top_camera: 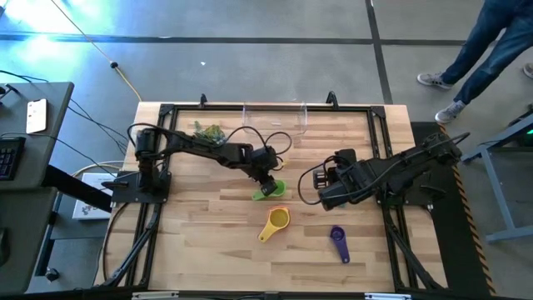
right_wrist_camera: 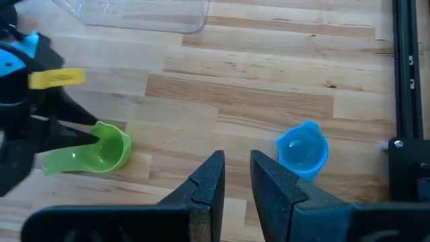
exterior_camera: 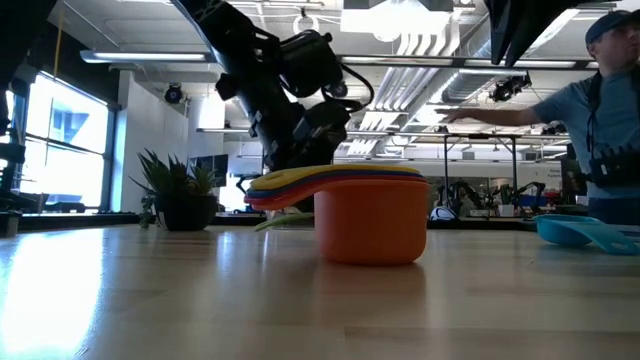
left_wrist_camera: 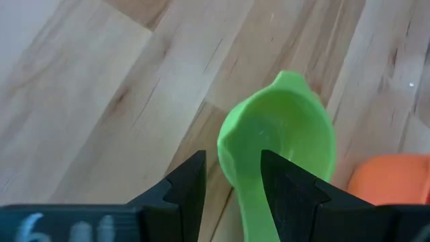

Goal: Nest measuring cups in basket
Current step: Stack the green measuring cup into the yellow measuring cup

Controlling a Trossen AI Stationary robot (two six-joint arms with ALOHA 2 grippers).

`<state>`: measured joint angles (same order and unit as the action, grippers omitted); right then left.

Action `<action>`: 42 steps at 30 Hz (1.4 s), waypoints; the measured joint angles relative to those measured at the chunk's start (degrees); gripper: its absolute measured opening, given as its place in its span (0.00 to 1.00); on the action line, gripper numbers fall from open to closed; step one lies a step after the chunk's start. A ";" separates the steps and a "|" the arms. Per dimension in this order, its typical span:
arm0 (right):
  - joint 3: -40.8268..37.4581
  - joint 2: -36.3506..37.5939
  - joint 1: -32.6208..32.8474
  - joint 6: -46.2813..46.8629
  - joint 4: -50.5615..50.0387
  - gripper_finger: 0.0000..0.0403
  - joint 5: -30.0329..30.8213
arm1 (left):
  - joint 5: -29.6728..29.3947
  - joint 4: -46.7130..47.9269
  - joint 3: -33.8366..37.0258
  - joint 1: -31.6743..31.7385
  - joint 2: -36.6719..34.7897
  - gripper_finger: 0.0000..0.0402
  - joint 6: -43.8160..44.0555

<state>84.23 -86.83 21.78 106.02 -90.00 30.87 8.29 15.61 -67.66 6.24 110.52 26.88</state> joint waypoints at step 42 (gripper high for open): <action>0.02 0.00 -0.29 0.70 -0.04 0.15 0.37 | 5.55 4.96 0.04 -3.84 -11.49 0.03 4.78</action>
<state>84.25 -86.83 21.49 106.72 -90.04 31.24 13.85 20.57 -67.61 2.40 99.03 31.67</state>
